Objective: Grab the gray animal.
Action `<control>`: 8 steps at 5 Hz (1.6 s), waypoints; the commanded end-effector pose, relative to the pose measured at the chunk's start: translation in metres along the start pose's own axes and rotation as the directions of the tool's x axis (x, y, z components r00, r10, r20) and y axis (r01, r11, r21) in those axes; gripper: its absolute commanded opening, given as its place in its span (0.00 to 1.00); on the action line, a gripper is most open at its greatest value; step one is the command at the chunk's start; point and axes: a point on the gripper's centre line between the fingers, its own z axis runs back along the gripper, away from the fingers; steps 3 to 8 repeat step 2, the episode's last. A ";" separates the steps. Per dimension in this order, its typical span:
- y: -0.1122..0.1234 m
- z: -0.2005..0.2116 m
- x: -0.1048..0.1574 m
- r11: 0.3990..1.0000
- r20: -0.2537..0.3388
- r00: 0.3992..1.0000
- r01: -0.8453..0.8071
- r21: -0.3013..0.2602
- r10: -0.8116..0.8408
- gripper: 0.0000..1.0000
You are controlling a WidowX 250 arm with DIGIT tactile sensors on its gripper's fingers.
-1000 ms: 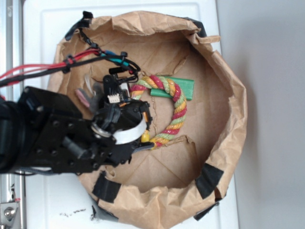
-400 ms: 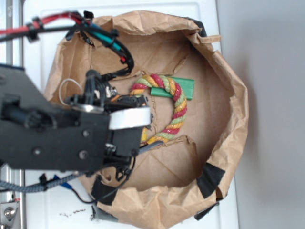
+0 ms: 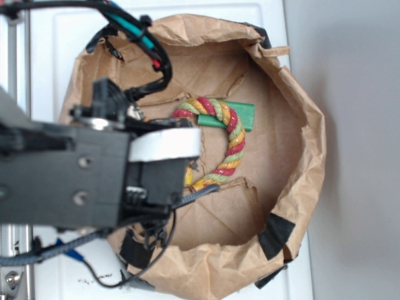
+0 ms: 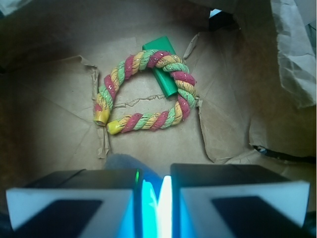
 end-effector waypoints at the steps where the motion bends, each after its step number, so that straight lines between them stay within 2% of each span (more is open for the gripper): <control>1: 0.004 0.033 0.027 0.979 0.083 0.978 -0.182 -0.094 0.190 0.00; 2: -0.002 0.033 0.033 0.969 0.119 0.964 -0.229 -0.098 0.240 0.00; 8: -0.002 0.033 0.033 0.969 0.119 0.964 -0.229 -0.098 0.240 0.00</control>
